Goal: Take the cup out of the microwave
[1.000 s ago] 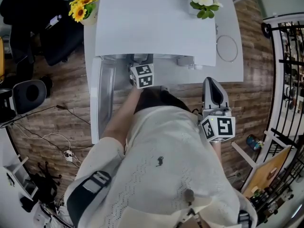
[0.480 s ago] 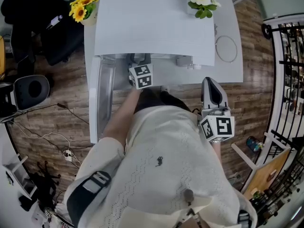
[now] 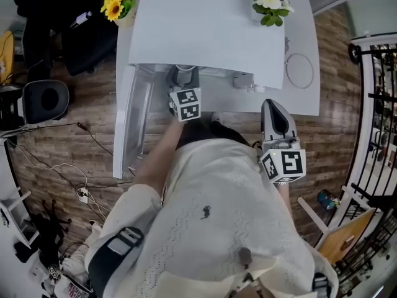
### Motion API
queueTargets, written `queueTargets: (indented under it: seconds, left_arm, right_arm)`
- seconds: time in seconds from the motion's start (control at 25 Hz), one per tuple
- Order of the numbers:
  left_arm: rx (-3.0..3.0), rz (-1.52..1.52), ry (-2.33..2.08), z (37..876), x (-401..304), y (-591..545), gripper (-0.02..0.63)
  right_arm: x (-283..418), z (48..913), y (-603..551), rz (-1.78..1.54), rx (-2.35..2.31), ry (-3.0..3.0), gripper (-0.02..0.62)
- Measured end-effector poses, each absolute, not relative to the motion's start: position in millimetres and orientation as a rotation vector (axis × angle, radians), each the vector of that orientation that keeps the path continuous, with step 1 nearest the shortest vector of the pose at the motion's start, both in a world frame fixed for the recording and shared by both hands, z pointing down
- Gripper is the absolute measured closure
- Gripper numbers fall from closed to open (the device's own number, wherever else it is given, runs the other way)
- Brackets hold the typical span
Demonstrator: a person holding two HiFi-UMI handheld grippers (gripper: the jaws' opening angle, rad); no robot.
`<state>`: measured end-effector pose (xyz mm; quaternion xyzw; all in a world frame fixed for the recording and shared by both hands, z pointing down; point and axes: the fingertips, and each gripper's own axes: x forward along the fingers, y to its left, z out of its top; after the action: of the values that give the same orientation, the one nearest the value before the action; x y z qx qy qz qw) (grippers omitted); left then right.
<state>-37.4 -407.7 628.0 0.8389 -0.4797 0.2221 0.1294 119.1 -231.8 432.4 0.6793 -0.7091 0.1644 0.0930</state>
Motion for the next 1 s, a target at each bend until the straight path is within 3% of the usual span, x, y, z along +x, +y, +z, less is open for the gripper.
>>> queueTargets:
  seconds: [1.0]
  left_arm:
    - [2.348, 0.580, -1.565, 595, -65, -320, 0.356]
  right_arm:
    - [113, 449, -228, 0.486, 1.706, -2.338, 0.586]
